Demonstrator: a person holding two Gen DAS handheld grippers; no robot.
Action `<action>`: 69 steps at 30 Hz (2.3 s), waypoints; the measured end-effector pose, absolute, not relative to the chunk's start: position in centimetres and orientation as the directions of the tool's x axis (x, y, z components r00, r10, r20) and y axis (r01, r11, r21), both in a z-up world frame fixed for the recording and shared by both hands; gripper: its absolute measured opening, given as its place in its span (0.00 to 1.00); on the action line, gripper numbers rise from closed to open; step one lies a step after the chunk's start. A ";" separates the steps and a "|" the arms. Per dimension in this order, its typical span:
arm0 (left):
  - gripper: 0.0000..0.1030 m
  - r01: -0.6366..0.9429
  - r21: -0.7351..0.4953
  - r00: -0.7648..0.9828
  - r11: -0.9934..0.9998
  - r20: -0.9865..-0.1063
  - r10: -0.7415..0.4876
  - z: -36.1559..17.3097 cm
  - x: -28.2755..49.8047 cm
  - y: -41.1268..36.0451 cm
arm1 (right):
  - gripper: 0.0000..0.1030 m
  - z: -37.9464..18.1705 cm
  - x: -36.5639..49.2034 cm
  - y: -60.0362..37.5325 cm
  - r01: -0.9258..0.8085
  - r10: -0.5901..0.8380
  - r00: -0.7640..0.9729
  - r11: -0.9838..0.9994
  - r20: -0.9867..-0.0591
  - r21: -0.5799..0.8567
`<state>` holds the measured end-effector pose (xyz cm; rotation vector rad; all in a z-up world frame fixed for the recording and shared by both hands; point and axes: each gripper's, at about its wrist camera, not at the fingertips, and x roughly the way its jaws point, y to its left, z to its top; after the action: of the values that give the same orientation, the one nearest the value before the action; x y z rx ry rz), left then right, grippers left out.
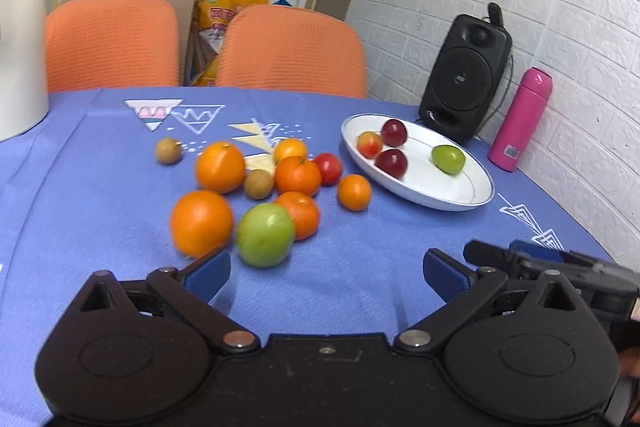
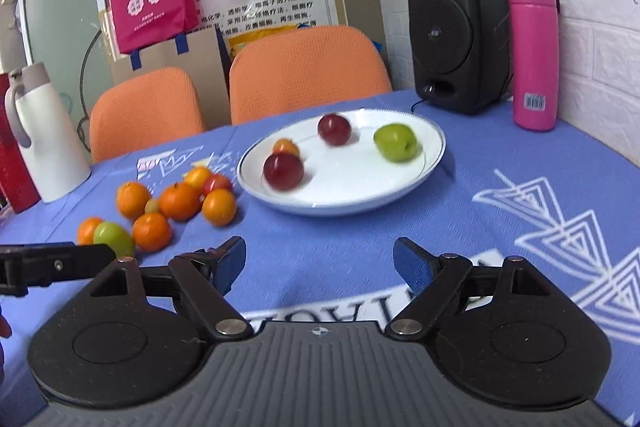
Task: Organize fruits
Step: 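Move both tools back toward the remaining fruits, then grasp an orange with the left tool while the right tool grasps a green apple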
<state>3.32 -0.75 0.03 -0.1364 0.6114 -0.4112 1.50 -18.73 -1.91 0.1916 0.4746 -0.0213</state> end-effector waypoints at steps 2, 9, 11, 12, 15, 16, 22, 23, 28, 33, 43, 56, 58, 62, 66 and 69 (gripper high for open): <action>1.00 0.322 -0.254 0.746 0.912 -0.525 -0.410 -0.1 3.1 0.0 | 1.00 -2.2 1.3 -18.1 0.053 0.037 0.884 0.983 -0.467 0.178; 1.00 0.280 -0.200 0.768 0.939 -0.541 -0.344 -0.3 3.3 2.1 | 1.00 -2.5 0.8 -15.3 -0.019 0.091 0.870 0.988 -0.485 0.150; 1.00 0.278 -0.164 0.781 0.947 -0.536 -0.322 -0.2 3.3 2.6 | 1.00 -2.5 1.0 -14.6 -0.043 0.108 0.864 0.989 -0.491 0.143; 1.00 0.275 -0.163 0.784 0.948 -0.532 -0.319 -0.1 3.3 3.0 | 1.00 -2.4 1.0 -14.3 -0.053 0.114 0.862 0.989 -0.494 0.137; 1.00 0.261 -0.202 0.783 0.944 -0.528 -0.329 0.1 3.9 4.4 | 1.00 -2.2 1.1 -13.3 -0.075 0.128 0.861 0.989 -0.492 0.126; 1.00 0.256 -0.215 0.780 0.943 -0.529 -0.333 0.2 4.1 4.9 | 1.00 -2.2 1.2 -13.0 -0.082 0.134 0.860 0.989 -0.493 0.125; 1.00 0.258 -0.232 0.785 0.938 -0.516 -0.343 1.2 4.9 6.9 | 1.00 -1.6 2.0 -10.6 -0.147 0.179 0.850 0.984 -0.495 0.104; 1.00 0.263 -0.233 0.784 0.936 -0.514 -0.348 1.3 5.0 7.2 | 1.00 -1.5 2.2 -10.2 -0.158 0.188 0.849 0.982 -0.493 0.103; 1.00 0.291 -0.248 0.768 0.924 -0.514 -0.380 1.7 6.1 7.6 | 1.00 -1.2 3.5 -8.2 -0.206 0.226 0.837 0.974 -0.499 0.097; 1.00 0.319 -0.274 0.734 0.907 -0.535 -0.419 1.2 7.8 7.2 | 1.00 -1.1 4.8 -6.6 -0.236 0.248 0.824 0.968 -0.509 0.089; 1.00 0.337 -0.332 0.676 0.881 -0.565 -0.472 0.1 9.6 7.1 | 0.82 -1.2 6.6 -4.9 -0.255 0.268 0.807 0.962 -0.526 0.099; 1.00 0.337 -0.359 0.651 0.870 -0.579 -0.491 -0.6 10.4 7.1 | 0.72 -1.3 7.8 -3.8 -0.261 0.272 0.800 0.960 -0.535 0.098; 1.00 0.335 -0.354 0.652 0.873 -0.582 -0.487 -0.6 10.4 7.1 | 0.71 -1.3 7.9 -3.8 -0.260 0.269 0.802 0.961 -0.533 0.095; 1.00 0.333 -0.351 0.652 0.875 -0.585 -0.482 -0.6 10.4 7.0 | 0.63 -1.5 8.1 -3.8 -0.253 0.259 0.808 0.964 -0.529 0.087; 1.00 0.332 -0.340 0.650 0.880 -0.593 -0.475 -0.7 10.5 6.8 | 0.62 -1.5 7.9 -4.3 -0.255 0.270 0.808 0.961 -0.523 0.102; 1.00 0.335 -0.333 0.646 0.881 -0.599 -0.473 -0.8 10.5 6.3 | 0.62 -1.5 7.4 -4.7 -0.243 0.261 0.811 0.964 -0.524 0.104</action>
<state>10.51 6.35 -0.76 -0.1995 0.7360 -0.4630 7.41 -4.72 -1.47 0.0329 0.5644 0.2697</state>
